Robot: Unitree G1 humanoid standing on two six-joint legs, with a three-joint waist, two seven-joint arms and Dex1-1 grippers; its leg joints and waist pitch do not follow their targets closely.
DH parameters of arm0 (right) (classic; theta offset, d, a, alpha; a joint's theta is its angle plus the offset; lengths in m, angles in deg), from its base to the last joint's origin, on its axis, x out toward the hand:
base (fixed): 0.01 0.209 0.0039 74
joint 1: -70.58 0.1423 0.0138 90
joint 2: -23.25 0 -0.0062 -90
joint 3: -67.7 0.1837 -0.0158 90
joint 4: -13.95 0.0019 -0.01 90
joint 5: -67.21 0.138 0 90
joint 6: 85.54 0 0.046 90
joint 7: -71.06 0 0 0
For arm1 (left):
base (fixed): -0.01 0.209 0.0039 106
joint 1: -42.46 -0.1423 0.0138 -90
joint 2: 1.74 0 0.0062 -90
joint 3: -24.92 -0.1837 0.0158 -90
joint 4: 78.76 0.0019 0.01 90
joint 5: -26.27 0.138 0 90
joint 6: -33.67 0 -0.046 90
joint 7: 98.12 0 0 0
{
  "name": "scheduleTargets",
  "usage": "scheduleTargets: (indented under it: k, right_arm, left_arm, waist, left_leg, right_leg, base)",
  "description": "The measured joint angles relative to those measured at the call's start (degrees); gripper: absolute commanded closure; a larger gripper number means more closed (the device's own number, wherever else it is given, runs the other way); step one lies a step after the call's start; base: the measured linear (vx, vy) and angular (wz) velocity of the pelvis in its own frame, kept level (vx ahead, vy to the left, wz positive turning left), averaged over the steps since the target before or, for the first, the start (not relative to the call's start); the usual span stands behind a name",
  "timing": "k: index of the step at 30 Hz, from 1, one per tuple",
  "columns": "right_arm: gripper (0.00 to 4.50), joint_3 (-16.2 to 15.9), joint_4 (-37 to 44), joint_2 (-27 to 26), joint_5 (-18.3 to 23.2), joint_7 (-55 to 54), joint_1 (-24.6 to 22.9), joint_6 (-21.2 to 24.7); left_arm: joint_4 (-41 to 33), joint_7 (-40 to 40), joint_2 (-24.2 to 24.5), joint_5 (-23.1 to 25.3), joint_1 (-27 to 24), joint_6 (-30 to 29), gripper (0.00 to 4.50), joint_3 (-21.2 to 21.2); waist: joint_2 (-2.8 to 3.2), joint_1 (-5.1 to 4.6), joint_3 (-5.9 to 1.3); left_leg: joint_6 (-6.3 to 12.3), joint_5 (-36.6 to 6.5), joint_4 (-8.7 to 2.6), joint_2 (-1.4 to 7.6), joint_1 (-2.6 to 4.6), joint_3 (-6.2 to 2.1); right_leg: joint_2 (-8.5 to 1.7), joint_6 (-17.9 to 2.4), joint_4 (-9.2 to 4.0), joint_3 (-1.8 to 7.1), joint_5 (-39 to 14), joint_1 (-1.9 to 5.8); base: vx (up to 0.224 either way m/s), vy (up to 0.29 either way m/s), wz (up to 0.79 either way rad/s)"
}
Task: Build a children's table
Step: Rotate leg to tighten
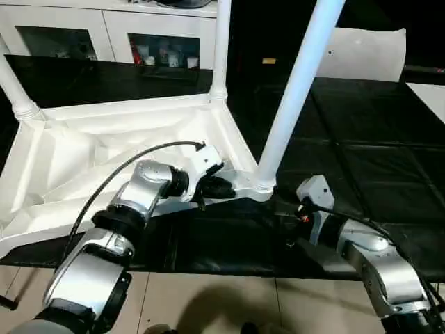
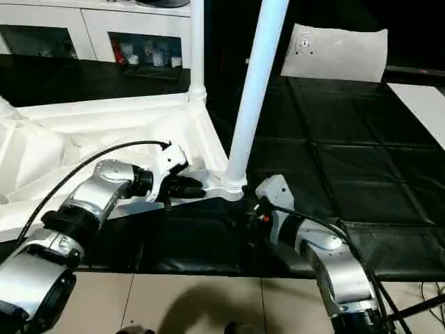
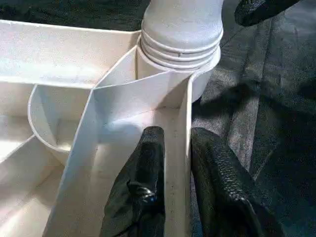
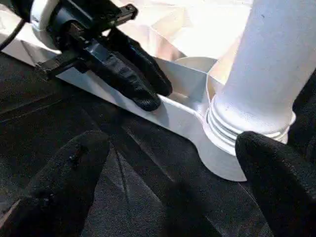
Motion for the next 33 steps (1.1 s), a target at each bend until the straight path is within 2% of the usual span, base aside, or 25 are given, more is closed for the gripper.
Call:
scheduleTargets:
  k: [5, 6, 14, 19, 23, 28, 33]
  right_arm:
    - [0.00, -1.0, 0.0, 0.9, -0.3, 0.0, -0.3, -0.2]
    - [0.00, -1.1, 0.0, 0.9, -0.4, 0.0, -0.3, -0.3]
    - [0.00, -1.1, 0.0, 1.0, -0.4, -0.2, -0.2, -0.7]
    - [0.00, -0.7, -0.2, 1.2, -0.1, -0.7, 0.1, -1.8]
    - [0.00, 0.6, -0.7, 2.8, 0.9, 0.9, 1.5, -2.4]
    - [0.00, 2.4, -1.4, 6.2, 3.1, 5.7, 3.9, -2.7]
    - [0.00, 0.7, -2.9, 7.8, 4.4, 11.4, 5.3, -3.1]
  left_arm:
    - [0.2, -1.2, 0.8, 1.5, 0.3, 0.4, 3.54, -1.7]
    - [0.2, -1.3, 0.9, 1.7, 0.4, 0.7, 3.82, -2.0]
    - [0.4, -1.4, 0.5, 2.9, 0.6, 2.3, 4.36, -2.7]
    - [1.7, -2.6, 0.8, 2.9, 0.9, 4.5, 4.44, -2.7]
    - [1.2, -8.2, 2.6, 2.3, -0.1, 8.6, 4.44, -3.1]
    - [0.3, -16.9, 5.3, 1.3, -1.5, 13.4, 4.44, -3.9]
    - [0.3, -21.7, 6.0, 0.7, -1.8, 15.5, 4.44, -4.8]
  waist:
    - [-0.01, 0.08, -0.01]
    - [-0.01, 0.12, -0.01]
    - [-0.01, 0.34, -0.01]
    - [-0.01, 0.28, -0.01]
    - [0.00, 0.40, -0.01]
    - [-0.01, 1.93, -0.02]
    - [-0.04, 2.22, -0.03]
  left_leg:
    - [0.00, 0.0, 0.00, 0.00, 0.04, -0.02]
    - [0.00, 0.0, 0.00, 0.00, 0.03, -0.02]
    - [0.00, 0.0, 0.02, -0.01, 0.03, -0.03]
    - [0.00, 0.0, 0.06, -0.01, 0.05, -0.03]
    - [0.00, 0.0, -0.01, -0.01, 0.04, -0.06]
    - [0.00, 0.0, -0.01, 0.00, 0.18, -0.09]
    - [0.01, 0.0, 0.13, -0.03, 0.16, -0.05]
  right_leg:
    - [0.00, 0.0, 0.00, 0.00, 0.0, 0.05]
    - [0.00, 0.0, 0.00, 0.00, 0.0, 0.05]
    - [0.00, 0.0, 0.00, 0.00, 0.0, 0.07]
    - [-0.01, 0.0, 0.00, 0.00, 0.0, 0.10]
    - [-0.01, 0.0, 0.01, -0.01, 0.0, 0.05]
    - [-0.01, 0.0, 0.05, -0.05, 0.0, 0.03]
    - [-0.07, 0.0, 0.06, 0.02, 0.0, 0.07]
  base:
    - [0.000, 0.000, 0.00]
    - [0.000, 0.000, 0.00]
    - [0.000, 0.000, 0.00]
    - [0.000, 0.000, 0.00]
    - [0.000, 0.000, 0.00]
    - [0.000, 0.000, 0.00]
    - [0.000, 0.000, 0.00]
